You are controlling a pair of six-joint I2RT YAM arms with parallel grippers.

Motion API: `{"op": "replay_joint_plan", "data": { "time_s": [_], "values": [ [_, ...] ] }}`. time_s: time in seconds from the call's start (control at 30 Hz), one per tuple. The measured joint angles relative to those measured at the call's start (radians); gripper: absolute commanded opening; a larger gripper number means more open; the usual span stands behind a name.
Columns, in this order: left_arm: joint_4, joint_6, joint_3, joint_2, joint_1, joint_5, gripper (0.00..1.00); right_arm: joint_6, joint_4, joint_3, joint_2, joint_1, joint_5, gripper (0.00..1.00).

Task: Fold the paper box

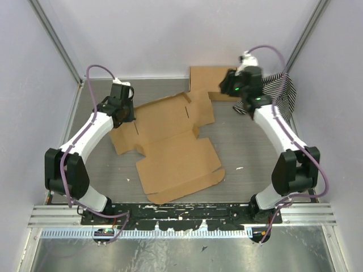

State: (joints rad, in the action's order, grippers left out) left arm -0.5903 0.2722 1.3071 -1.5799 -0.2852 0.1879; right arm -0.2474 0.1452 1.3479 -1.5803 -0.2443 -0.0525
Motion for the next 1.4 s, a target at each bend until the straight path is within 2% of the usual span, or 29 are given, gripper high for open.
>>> {"op": "replay_joint_plan", "data": {
  "time_s": [0.1,0.2,0.43,0.6,0.9,1.13,1.4],
  "values": [
    [0.105,-0.019,-0.105,0.066,0.0,0.01,0.0,0.007,-0.002,0.0,0.051,0.134,-0.072,0.53],
    [0.22,-0.047,-0.193,0.138,-0.001,0.009,0.0,0.03,-0.002,0.0,0.055,0.201,-0.151,0.51],
    [0.43,-0.152,-0.269,0.218,-0.001,-0.058,0.0,0.096,0.034,0.013,-0.131,0.214,-0.418,0.47],
    [0.517,-0.18,-0.297,0.218,-0.003,-0.108,0.0,0.119,0.07,0.039,-0.275,0.219,-0.499,0.45],
    [0.563,-0.186,-0.316,0.161,-0.004,-0.063,0.0,0.163,0.097,0.071,-0.319,0.222,-0.567,0.45],
    [0.536,-0.183,-0.241,0.068,-0.005,-0.012,0.0,0.209,0.081,-0.075,-0.227,0.209,-0.622,0.47],
    [0.518,-0.163,-0.207,-0.007,-0.005,0.026,0.0,0.255,0.035,-0.125,-0.214,0.139,-0.678,0.5]
  ]
}}
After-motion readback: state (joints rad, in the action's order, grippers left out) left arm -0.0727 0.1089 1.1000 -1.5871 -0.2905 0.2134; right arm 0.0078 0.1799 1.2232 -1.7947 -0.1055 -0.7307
